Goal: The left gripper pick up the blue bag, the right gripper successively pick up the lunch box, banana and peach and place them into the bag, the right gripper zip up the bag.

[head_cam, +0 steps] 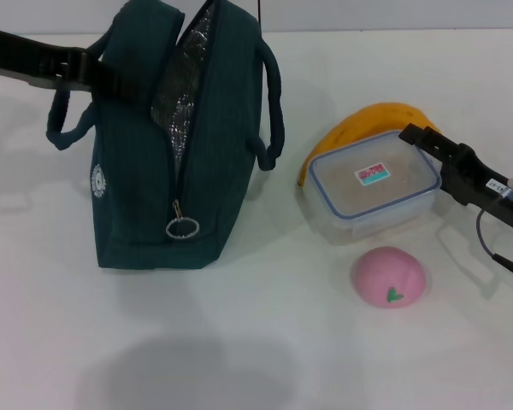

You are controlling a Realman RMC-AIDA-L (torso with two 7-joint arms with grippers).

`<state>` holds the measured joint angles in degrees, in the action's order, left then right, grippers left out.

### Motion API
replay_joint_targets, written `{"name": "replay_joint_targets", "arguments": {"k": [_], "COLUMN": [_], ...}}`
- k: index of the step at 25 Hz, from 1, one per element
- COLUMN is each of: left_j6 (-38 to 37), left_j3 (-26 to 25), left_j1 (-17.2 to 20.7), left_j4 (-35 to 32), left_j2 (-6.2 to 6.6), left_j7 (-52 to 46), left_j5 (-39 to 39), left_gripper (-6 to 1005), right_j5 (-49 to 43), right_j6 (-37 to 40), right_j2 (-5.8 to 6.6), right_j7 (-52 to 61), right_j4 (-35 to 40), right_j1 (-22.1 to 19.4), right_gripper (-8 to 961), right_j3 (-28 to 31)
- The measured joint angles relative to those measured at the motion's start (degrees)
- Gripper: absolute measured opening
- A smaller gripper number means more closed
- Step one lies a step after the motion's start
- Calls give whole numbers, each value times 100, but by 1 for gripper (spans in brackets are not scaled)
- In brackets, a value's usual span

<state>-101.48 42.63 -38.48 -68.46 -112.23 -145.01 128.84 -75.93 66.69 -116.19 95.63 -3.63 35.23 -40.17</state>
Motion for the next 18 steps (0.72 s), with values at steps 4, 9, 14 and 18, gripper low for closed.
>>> {"name": "replay_joint_targets", "arguments": {"k": [4, 9, 14, 18], "left_j6": [-24, -39, -44, -47], "left_j3": [-4, -15, -13, -2], "left_j1": [10, 31, 78, 78], "left_j4": [-1, -9, -33, -41], "left_j2": [0, 0, 0, 0], "left_j7": [9, 15, 23, 25], "left_j5": [-22, -40, -43, -44], "left_gripper": [35, 35, 35, 35], "right_j5": [-73, -100, -70, -94], "right_j6": [186, 337, 400, 439], "right_j2": [0, 9, -3, -2], "right_j7": [121, 276, 285, 287], "right_j4": [-2, 42, 63, 70], "right_j1": [-20, -173, -270, -271], "right_gripper": [769, 768, 580, 305], "right_j3": [-5, 0, 59, 62]}}
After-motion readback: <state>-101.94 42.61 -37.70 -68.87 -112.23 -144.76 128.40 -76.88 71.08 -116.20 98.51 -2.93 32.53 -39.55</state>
